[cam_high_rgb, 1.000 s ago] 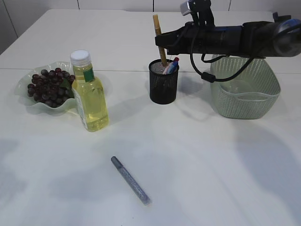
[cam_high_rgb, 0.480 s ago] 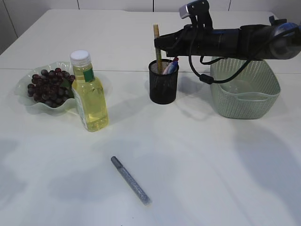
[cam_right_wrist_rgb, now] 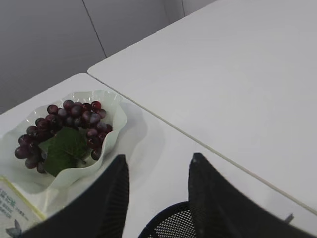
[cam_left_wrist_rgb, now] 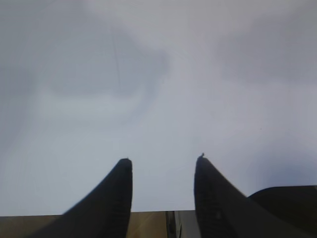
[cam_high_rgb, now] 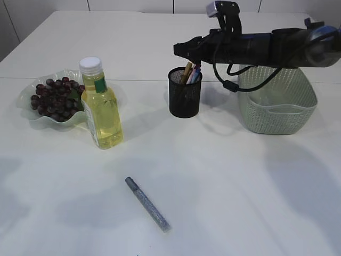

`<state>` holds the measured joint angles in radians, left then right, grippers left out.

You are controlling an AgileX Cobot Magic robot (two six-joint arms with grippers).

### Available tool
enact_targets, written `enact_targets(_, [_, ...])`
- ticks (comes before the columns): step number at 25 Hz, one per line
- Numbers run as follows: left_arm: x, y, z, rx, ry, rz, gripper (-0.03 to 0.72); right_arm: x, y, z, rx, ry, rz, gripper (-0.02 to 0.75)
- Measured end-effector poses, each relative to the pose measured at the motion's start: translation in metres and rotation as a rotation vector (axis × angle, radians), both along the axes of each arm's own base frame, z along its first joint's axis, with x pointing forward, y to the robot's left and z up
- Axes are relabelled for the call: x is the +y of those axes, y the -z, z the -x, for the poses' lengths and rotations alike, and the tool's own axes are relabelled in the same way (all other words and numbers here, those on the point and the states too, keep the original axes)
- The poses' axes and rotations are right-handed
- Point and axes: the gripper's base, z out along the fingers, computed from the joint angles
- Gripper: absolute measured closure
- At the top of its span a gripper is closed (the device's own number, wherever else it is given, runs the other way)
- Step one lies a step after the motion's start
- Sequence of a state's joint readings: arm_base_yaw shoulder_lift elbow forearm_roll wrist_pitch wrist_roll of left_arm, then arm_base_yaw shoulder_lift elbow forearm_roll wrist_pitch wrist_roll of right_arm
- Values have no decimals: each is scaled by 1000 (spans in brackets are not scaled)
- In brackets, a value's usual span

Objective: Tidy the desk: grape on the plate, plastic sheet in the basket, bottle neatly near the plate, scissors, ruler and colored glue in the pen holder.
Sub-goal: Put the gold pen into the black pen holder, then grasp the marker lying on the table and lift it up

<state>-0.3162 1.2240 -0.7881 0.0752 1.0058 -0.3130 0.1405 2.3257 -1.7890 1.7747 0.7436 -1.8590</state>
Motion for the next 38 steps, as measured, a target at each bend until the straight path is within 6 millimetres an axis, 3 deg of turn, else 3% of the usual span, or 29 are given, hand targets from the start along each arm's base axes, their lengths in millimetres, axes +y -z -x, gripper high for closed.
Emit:
enact_targets(3, [0, 0, 0, -2, 0, 1, 381, -2, -19, 5, 57, 16, 13, 407])
enact_targets(5, [-1, 0, -1, -16, 1, 6, 381, -4, -42, 14, 92, 24, 58, 406])
enact_targets(11, [-3, -2, -7, -83, 4, 35, 381, -14, -100, 54, 352, 65, 170, 406])
enact_targets(14, [-4, -3, -9, -104, 5, 43, 381, -9, -114, 77, 483, 86, 270, 406])
enact_targets(17, [-4, -3, -10, -115, 6, 47, 381, 11, -119, 99, 591, 99, 377, 406])
enact_targets(23, [-4, -3, -11, -125, 8, 49, 381, 78, -107, 147, 708, 63, 641, 406])
enact_targets(27, [-5, -4, -13, -153, 10, 59, 381, 117, -96, 172, 746, 26, 708, 406])
enact_targets(31, [-6, -5, -15, -171, 12, 64, 381, 141, -77, 186, 808, 24, 773, 406])
enact_targets(38, [-6, -5, -15, -171, 12, 64, 381, 170, -24, 193, 892, 20, 877, 406])
